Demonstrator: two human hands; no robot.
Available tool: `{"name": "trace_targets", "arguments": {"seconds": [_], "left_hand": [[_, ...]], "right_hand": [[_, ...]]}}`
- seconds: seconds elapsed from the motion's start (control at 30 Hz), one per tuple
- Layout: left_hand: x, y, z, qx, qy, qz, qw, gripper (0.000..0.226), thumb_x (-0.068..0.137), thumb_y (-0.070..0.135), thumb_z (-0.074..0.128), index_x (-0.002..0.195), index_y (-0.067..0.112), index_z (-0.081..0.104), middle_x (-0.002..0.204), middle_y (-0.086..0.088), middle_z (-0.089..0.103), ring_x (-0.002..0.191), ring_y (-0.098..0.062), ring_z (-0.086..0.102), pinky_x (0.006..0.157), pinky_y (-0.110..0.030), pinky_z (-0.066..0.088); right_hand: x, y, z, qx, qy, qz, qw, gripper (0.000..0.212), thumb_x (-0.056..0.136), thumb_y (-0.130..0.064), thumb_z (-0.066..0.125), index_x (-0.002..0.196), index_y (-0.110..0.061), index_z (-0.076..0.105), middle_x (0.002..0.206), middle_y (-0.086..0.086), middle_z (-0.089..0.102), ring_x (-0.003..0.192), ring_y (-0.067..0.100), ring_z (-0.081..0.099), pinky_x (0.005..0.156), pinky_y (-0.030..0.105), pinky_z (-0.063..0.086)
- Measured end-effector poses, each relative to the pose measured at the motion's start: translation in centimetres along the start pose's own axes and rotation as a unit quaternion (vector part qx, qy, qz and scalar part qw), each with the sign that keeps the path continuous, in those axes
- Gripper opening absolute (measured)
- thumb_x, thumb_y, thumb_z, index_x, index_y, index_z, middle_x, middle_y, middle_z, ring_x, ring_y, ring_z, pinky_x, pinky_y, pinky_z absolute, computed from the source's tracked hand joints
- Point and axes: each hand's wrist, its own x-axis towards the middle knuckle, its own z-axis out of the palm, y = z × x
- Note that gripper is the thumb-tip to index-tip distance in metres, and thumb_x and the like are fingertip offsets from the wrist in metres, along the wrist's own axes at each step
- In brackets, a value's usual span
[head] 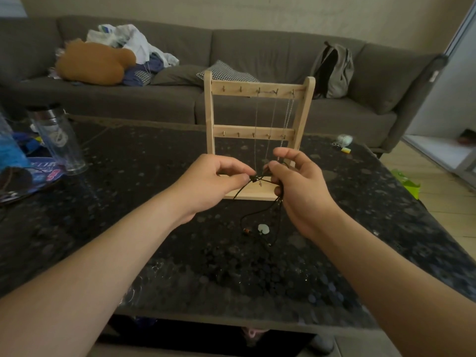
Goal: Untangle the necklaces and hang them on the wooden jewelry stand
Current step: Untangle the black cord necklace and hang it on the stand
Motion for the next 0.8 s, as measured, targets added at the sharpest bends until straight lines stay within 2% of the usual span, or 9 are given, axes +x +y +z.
{"name": "trace_targets", "arguments": {"seconds": [0.07, 0.17, 0.23, 0.33, 0.5, 0.57, 0.63, 0.7, 0.8], "left_hand": [[0.04, 0.00, -0.03, 0.006, 0.001, 0.006, 1.000, 0.016, 0.102, 0.025, 0.074, 0.109, 0.037, 0.083, 0.103, 0.019, 0.075, 0.081, 0.017, 0.060, 0.096, -0.033, 0.044], [0.07, -0.08, 0.08, 0.019, 0.009, 0.005, 1.000, 0.014, 0.103, 0.026, 0.072, 0.109, 0.035, 0.082, 0.107, 0.017, 0.074, 0.097, 0.008, 0.062, 0.098, -0.033, 0.046], [0.06, -0.14, 0.25, 0.025, 0.020, 0.011, 0.999, 0.014, 0.105, 0.025, 0.070, 0.110, 0.034, 0.080, 0.109, 0.017, 0.074, 0.106, 0.003, 0.063, 0.097, -0.028, 0.047], [0.04, -0.04, 0.42, 0.047, 0.040, 0.033, 0.998, 0.014, 0.106, 0.022, 0.068, 0.110, 0.033, 0.077, 0.109, 0.018, 0.074, 0.108, 0.003, 0.064, 0.095, -0.025, 0.047], [0.17, -0.10, 0.63, 0.147, 0.069, 0.047, 0.986, 0.012, 0.108, 0.026, 0.065, 0.111, 0.036, 0.071, 0.099, 0.023, 0.066, 0.089, 0.004, 0.059, 0.096, -0.036, 0.050], [0.14, -0.06, 0.73, 0.122, 0.072, 0.037, 0.989, 0.013, 0.108, 0.024, 0.064, 0.110, 0.035, 0.071, 0.105, 0.021, 0.069, 0.099, 0.004, 0.063, 0.095, -0.024, 0.050], [0.11, 0.03, 0.78, 0.056, 0.076, 0.017, 0.995, 0.013, 0.107, 0.022, 0.066, 0.108, 0.033, 0.073, 0.098, 0.016, 0.076, 0.095, 0.004, 0.069, 0.086, -0.018, 0.048], [0.15, 0.08, 0.79, -0.003, 0.079, -0.001, 0.997, 0.014, 0.107, 0.019, 0.066, 0.109, 0.030, 0.074, 0.088, 0.017, 0.080, 0.082, 0.009, 0.070, 0.080, -0.021, 0.049], [0.29, 0.03, 0.83, -0.056, 0.077, -0.026, 0.995, 0.014, 0.106, 0.017, 0.065, 0.110, 0.027, 0.075, 0.077, 0.020, 0.077, 0.070, 0.012, 0.067, 0.081, -0.027, 0.049]], "right_hand": [[-0.13, -0.16, -0.01, -0.023, -0.016, -0.004, 1.000, 0.025, 0.105, -0.008, 0.064, 0.122, -0.025, 0.071, 0.102, -0.001, 0.071, 0.087, 0.007, 0.062, 0.085, 0.032, 0.045], [-0.38, -0.32, -0.07, -0.062, -0.050, -0.019, 0.997, 0.027, 0.104, -0.007, 0.066, 0.119, -0.027, 0.074, 0.091, -0.005, 0.065, 0.083, 0.003, 0.062, 0.088, 0.029, 0.045], [-0.59, -0.34, -0.14, -0.108, -0.066, -0.044, 0.991, 0.026, 0.100, -0.007, 0.070, 0.115, -0.027, 0.078, 0.083, -0.006, 0.065, 0.079, 0.006, 0.065, 0.083, 0.025, 0.052], [-0.79, -0.22, -0.19, -0.215, -0.061, -0.094, 0.970, 0.017, 0.101, -0.015, 0.073, 0.110, -0.026, 0.081, 0.088, -0.004, 0.077, 0.077, 0.013, 0.070, 0.072, 0.020, 0.057], [-0.75, 0.16, -0.07, -0.319, -0.043, -0.117, 0.940, 0.015, 0.104, -0.021, 0.069, 0.114, -0.023, 0.080, 0.086, -0.010, 0.071, 0.075, 0.002, 0.062, 0.071, 0.017, 0.046], [-0.72, 0.10, -0.03, -0.308, -0.041, -0.096, 0.946, 0.016, 0.106, -0.022, 0.066, 0.115, -0.022, 0.079, 0.090, -0.007, 0.072, 0.079, 0.004, 0.065, 0.070, 0.017, 0.048], [-0.71, -0.01, 0.03, -0.297, -0.044, -0.073, 0.951, 0.016, 0.107, -0.022, 0.064, 0.116, -0.020, 0.077, 0.093, -0.004, 0.074, 0.082, 0.008, 0.069, 0.072, 0.022, 0.055], [-0.77, -0.02, 0.07, -0.290, -0.050, -0.064, 0.953, 0.016, 0.107, -0.022, 0.064, 0.116, -0.019, 0.077, 0.094, -0.003, 0.076, 0.083, 0.010, 0.075, 0.079, 0.030, 0.065], [-0.84, 0.14, -0.03, -0.293, -0.066, -0.077, 0.951, 0.015, 0.108, -0.021, 0.063, 0.115, -0.018, 0.076, 0.094, -0.003, 0.077, 0.082, 0.008, 0.079, 0.081, 0.037, 0.068]]}}
